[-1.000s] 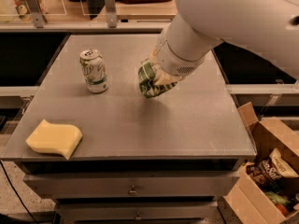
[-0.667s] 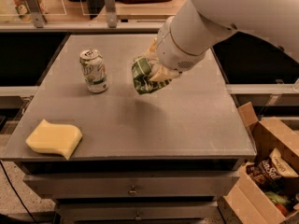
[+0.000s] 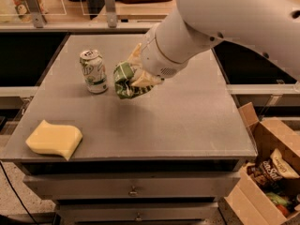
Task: Move green jalapeno chip bag near 7up can
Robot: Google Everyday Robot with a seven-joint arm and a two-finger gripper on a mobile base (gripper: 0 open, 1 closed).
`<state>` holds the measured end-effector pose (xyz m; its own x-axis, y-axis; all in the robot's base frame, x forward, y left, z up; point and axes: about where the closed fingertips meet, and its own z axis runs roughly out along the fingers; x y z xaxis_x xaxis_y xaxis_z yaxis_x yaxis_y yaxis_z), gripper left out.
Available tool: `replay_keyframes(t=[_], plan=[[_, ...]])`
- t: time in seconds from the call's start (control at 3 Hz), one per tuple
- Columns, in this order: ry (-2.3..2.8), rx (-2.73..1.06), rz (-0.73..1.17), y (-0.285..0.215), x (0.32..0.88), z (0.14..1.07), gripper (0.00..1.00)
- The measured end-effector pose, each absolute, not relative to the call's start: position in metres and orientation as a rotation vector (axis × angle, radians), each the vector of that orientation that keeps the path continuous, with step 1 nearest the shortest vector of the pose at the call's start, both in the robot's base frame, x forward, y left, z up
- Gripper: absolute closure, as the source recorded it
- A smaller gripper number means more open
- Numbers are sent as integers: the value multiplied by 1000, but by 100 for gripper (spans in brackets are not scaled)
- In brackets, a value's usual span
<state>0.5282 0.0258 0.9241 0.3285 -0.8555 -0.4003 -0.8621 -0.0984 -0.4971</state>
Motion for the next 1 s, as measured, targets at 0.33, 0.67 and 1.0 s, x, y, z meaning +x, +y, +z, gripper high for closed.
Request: replay_keyframes(t=[0.33,0.67,1.0], plan=[[1508,-1909,66,44,534,912,100],[1518,-1906,85,55,542,900,82],[1527,-1908,93,62,550,889,59]])
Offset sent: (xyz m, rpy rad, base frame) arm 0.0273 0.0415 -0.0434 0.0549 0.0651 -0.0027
